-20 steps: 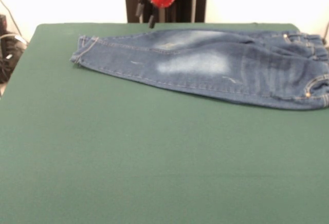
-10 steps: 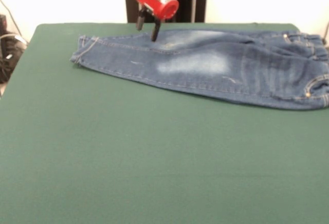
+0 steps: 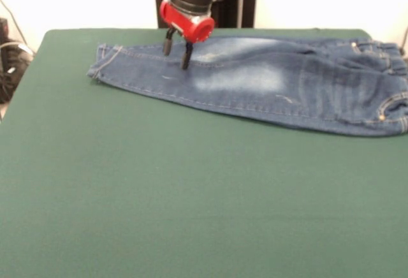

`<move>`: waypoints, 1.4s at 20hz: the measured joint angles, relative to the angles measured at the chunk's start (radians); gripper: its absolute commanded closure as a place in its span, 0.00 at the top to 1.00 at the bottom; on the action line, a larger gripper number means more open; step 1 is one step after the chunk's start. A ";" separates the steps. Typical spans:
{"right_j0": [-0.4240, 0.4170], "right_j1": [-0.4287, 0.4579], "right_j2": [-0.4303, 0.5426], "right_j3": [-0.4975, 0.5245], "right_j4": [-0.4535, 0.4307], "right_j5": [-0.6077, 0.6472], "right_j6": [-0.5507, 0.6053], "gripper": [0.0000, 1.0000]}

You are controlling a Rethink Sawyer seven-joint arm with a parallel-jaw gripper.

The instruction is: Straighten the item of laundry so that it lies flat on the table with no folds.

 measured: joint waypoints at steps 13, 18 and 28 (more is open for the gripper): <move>-0.043 0.062 0.019 -0.091 -0.082 0.019 0.000 1.00; -0.046 0.063 0.021 -0.098 -0.125 0.000 0.000 1.00; -0.030 0.076 0.000 -0.103 -0.199 -0.071 0.000 1.00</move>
